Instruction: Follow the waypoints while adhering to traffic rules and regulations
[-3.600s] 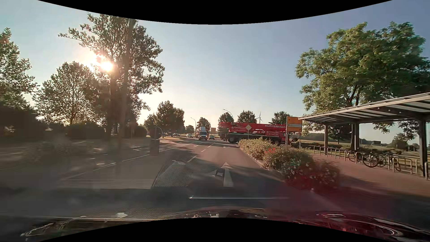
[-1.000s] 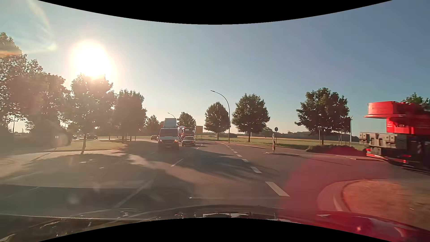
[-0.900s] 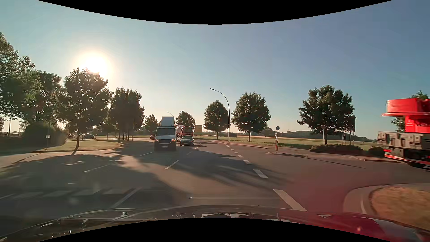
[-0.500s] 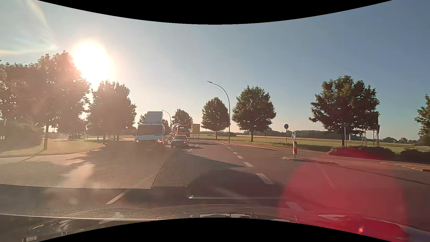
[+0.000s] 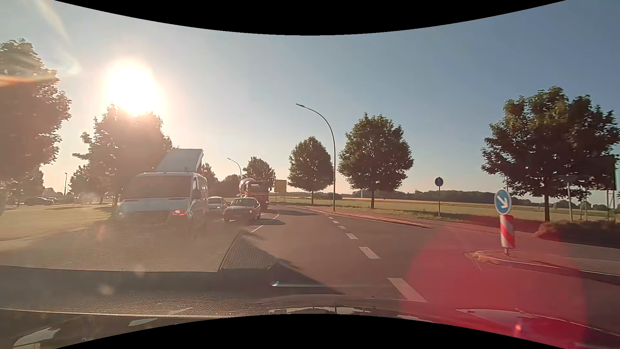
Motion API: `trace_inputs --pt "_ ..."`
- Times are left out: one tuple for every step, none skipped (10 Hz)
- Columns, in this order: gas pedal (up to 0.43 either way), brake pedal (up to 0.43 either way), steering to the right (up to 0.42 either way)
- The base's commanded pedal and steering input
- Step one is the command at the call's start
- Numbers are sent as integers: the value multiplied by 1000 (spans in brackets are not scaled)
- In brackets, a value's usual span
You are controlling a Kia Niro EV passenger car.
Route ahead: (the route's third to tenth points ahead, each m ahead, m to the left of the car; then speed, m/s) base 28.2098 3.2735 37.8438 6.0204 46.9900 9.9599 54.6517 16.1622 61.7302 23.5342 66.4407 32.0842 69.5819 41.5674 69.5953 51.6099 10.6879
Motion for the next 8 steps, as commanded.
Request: trace_inputs --pt "169 0 -10" --pt "169 0 -10" --pt "169 0 -11" --pt "169 0 -11" --pt "169 0 -10" --pt "169 0 -10" --pt "169 0 -11" --pt "169 0 -11"
